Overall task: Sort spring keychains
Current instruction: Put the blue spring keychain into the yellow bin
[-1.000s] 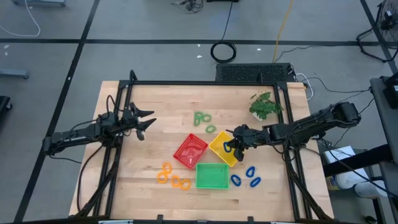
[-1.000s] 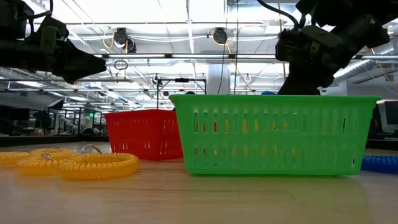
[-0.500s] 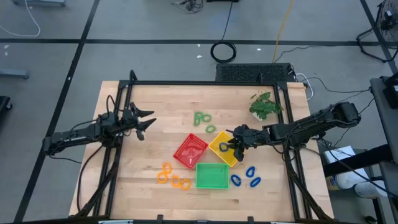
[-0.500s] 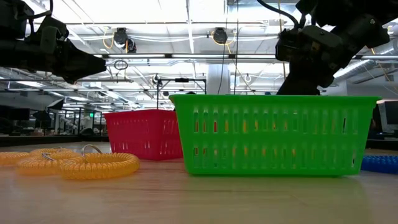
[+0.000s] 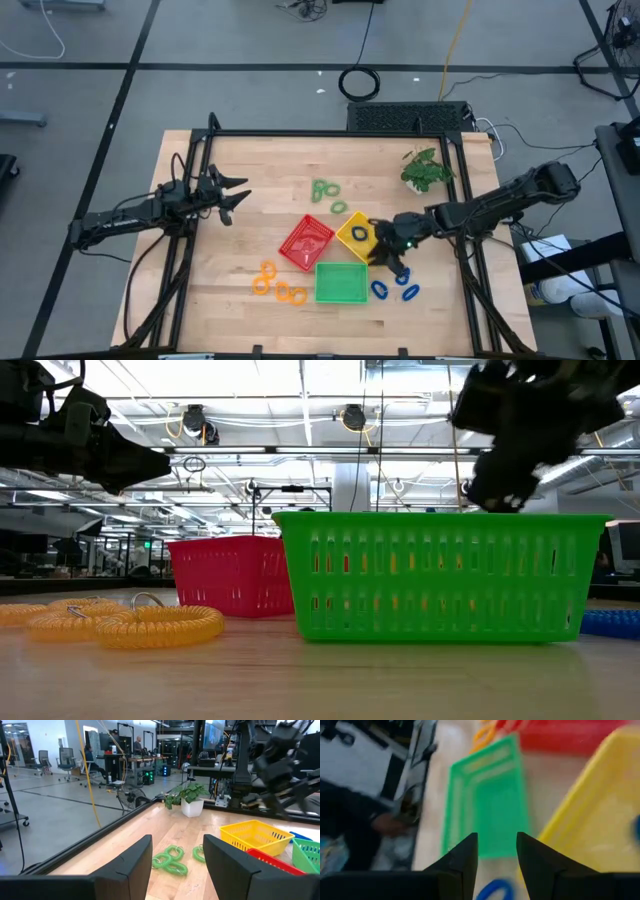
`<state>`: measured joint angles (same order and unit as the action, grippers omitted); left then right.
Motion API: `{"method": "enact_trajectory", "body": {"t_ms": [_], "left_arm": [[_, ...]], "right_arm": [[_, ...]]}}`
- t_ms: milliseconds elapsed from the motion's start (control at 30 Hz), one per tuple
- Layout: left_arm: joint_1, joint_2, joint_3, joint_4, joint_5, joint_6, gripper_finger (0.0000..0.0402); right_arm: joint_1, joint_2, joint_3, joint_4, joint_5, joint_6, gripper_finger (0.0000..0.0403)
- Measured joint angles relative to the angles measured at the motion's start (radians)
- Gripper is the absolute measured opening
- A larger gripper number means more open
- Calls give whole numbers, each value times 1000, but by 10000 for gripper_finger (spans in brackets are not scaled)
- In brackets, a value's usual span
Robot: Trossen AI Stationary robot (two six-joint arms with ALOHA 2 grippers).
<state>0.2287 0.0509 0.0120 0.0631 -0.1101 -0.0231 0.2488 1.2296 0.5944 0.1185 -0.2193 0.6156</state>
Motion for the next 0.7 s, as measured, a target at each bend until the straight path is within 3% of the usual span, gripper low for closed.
{"method": "enact_trajectory", "body": {"t_ms": [500,700], "left_arm": [[0,0,0,0,0,0,184],[0,0,0,0,0,0,184]], "right_arm": [[386,-1,63,-488,-17,580,95],[447,-1,63,-577,132,655,93]]}}
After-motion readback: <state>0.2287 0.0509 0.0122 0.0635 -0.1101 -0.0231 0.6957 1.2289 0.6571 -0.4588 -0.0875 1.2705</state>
